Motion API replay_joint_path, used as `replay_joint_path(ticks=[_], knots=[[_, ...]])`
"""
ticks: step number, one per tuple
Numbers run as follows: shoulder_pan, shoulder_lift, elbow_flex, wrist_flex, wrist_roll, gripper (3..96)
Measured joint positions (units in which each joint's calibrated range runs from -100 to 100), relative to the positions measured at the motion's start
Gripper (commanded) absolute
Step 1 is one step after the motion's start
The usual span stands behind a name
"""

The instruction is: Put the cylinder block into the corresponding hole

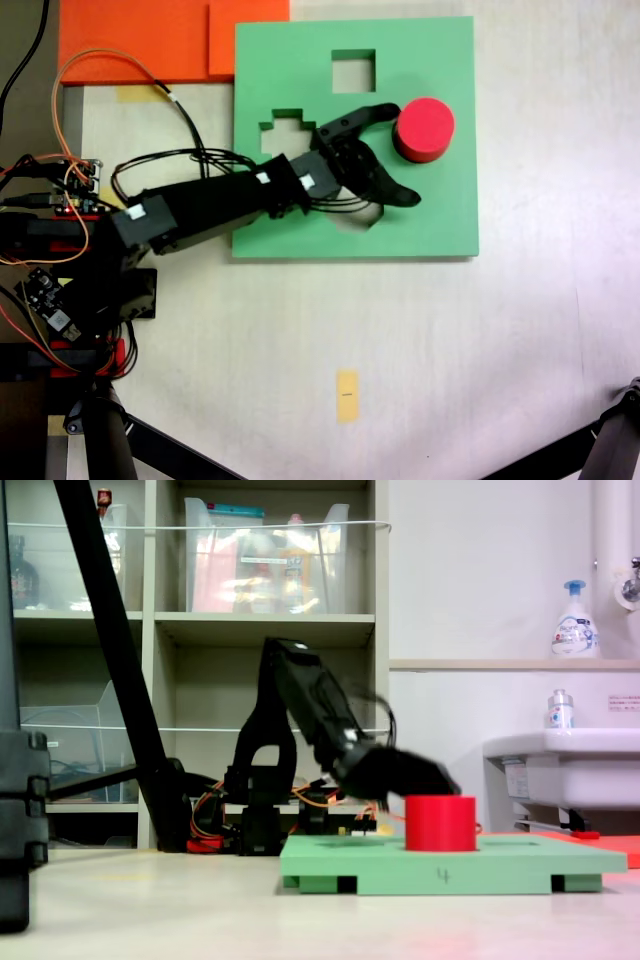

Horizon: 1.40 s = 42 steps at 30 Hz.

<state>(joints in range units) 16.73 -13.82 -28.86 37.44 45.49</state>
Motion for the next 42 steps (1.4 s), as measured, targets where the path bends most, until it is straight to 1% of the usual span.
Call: replay_joint_path(ticks=[2,3,8,9,10,14,17,20,24,27,29,32,39,42], knots=[[-0.1,-11.1,-0.1,-6.8,-1.9,82.3],[-0.1,-17.4,-0.1,-11.1,-3.0,78.9],[-2.5,-49.0,1.3,-36.0,-9.4,51.9],[-2.9,-55.0,3.0,-40.8,-11.3,47.7],[-3.5,-61.7,4.5,-45.2,-13.4,46.6],[-5.8,-83.7,0.6,-49.1,-24.3,46.2],[-9.2,-85.5,-10.3,-49.0,-33.3,50.2],[-14.1,-85.5,-23.7,-48.4,-39.4,50.1],[-16.7,-85.5,-42.9,-39.5,-40.4,49.0],[-16.5,-85.5,-59.3,-28.8,-41.4,48.7],[-16.2,-85.5,-65.4,-25.9,-42.8,47.9],[-16.2,-85.6,-69.9,-24.7,-43.4,47.9],[-16.0,-85.6,-70.1,-27.3,-43.5,48.1],[-16.1,-85.6,-70.0,-30.2,-43.5,44.5]])
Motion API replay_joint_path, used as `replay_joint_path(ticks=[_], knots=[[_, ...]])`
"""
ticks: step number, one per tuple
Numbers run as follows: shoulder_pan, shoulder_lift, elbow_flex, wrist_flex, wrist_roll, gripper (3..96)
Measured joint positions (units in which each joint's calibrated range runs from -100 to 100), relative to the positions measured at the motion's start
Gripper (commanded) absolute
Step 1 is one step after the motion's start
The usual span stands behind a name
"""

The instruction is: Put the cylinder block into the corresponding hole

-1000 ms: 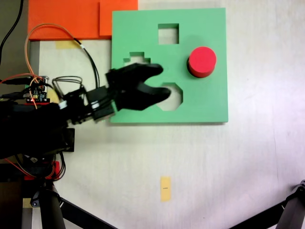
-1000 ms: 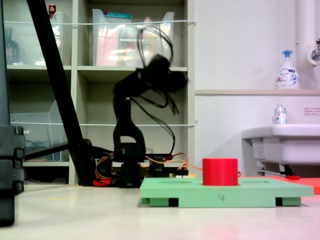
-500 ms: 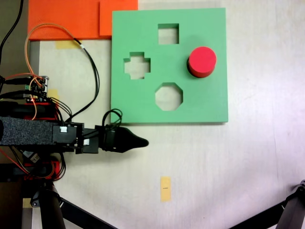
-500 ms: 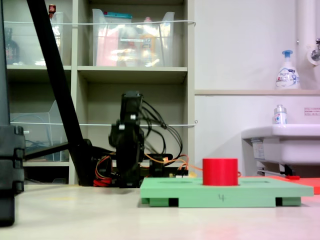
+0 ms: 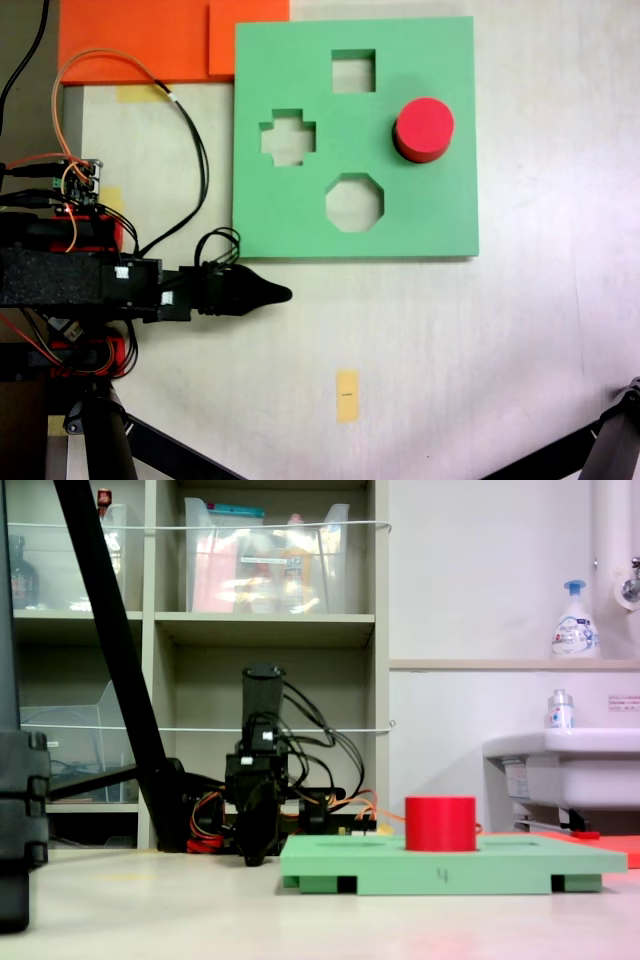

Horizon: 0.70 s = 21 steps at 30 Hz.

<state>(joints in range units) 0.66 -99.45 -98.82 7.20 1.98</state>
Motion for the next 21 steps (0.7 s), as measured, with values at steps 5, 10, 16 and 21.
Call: replay_joint_path(ticks=[5,10,16,21], knots=[[0.0,0.0,0.0,0.0,0.0,50.2],[0.0,0.0,0.0,0.0,0.0,50.2],[0.0,0.0,0.0,0.0,0.0,50.2],[0.0,0.0,0.0,0.0,0.0,50.2]])
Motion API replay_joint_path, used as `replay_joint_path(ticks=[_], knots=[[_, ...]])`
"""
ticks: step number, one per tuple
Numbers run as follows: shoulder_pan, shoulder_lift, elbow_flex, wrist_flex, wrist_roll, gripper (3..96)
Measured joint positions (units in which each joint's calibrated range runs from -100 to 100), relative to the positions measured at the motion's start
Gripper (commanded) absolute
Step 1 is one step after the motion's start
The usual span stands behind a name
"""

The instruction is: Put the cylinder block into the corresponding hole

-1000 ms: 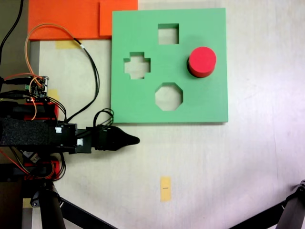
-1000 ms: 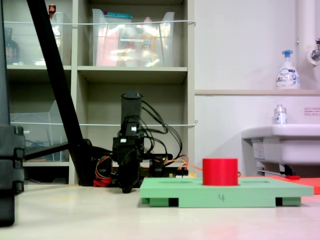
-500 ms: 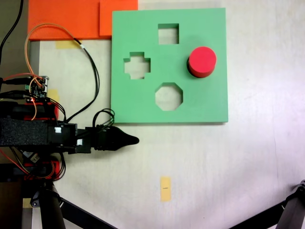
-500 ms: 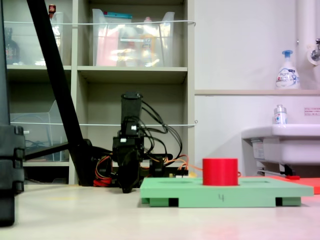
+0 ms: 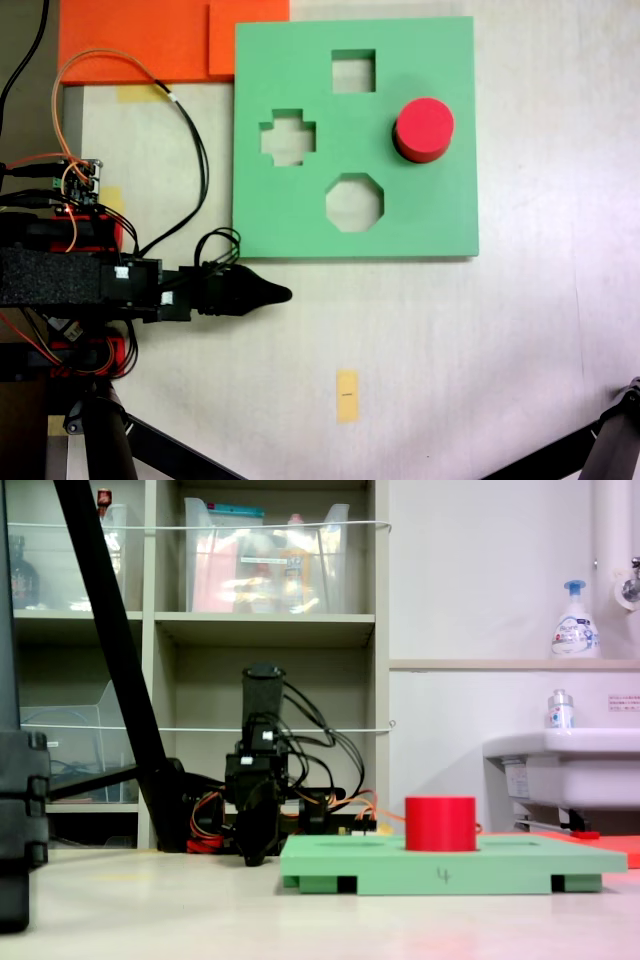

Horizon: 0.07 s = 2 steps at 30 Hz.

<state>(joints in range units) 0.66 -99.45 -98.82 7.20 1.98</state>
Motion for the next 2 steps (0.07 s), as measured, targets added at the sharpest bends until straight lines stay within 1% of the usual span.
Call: replay_joint_path(ticks=[2], knots=[[0.0,0.0,0.0,0.0,0.0,50.2]])
